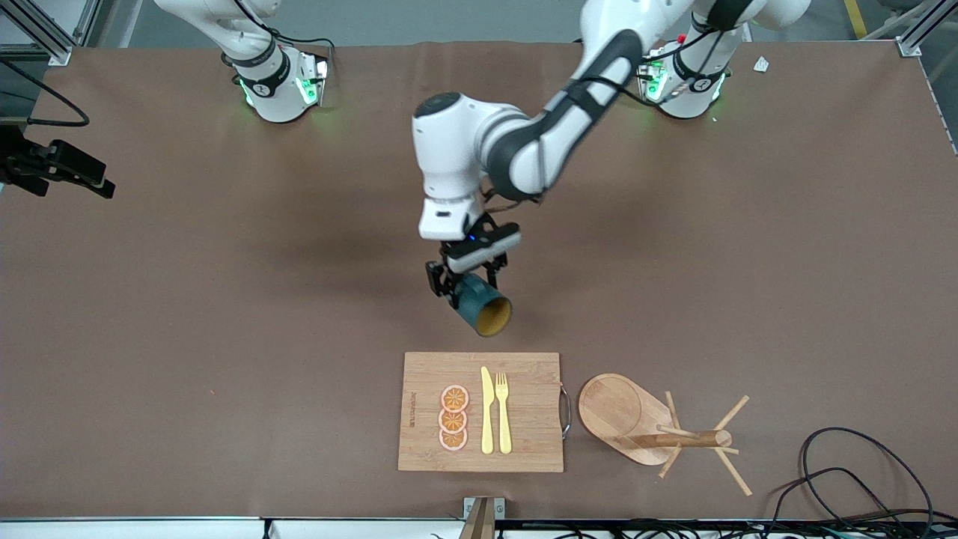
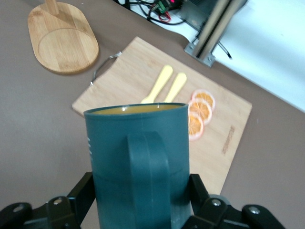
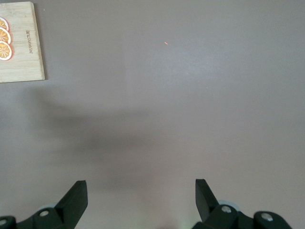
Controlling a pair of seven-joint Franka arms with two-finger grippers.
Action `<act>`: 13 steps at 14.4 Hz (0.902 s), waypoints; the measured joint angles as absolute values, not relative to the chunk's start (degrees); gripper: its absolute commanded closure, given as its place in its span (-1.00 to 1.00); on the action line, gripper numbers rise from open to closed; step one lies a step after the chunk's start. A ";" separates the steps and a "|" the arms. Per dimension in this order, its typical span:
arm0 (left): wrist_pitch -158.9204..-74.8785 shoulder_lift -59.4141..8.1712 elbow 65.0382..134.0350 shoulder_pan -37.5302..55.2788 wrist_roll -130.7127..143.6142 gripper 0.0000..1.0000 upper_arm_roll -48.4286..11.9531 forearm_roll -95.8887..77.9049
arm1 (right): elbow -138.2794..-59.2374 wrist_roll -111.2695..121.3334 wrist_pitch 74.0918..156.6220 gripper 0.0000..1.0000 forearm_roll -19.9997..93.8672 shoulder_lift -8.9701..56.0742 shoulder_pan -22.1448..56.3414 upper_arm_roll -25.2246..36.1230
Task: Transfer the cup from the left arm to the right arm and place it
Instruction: 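Lift the teal mug off the stand with the left gripper, then lower the teal mug onto the table with the left gripper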
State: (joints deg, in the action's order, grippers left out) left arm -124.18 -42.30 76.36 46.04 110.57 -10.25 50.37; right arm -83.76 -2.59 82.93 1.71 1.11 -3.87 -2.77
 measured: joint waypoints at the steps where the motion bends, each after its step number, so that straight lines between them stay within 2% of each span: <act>1: -122.52 -43.55 76.57 48.19 112.96 -0.30 -10.12 54.13 | -83.76 -2.59 82.93 -1.00 1.71 1.11 -3.82 -2.78; 9: -111.54 -51.94 77.27 55.46 119.95 -0.29 -9.88 77.87 | -83.76 -2.59 82.92 -1.00 1.71 1.11 -3.73 -2.80; 13: -108.82 -55.27 77.32 57.94 126.01 -0.30 -9.83 83.09 | -83.76 -2.59 82.92 -1.00 1.71 1.11 -3.72 -2.80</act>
State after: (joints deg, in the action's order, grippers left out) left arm -108.82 -55.27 77.32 57.94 126.01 -9.83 83.09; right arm -83.76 -2.59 82.92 1.71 1.11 -3.72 -2.80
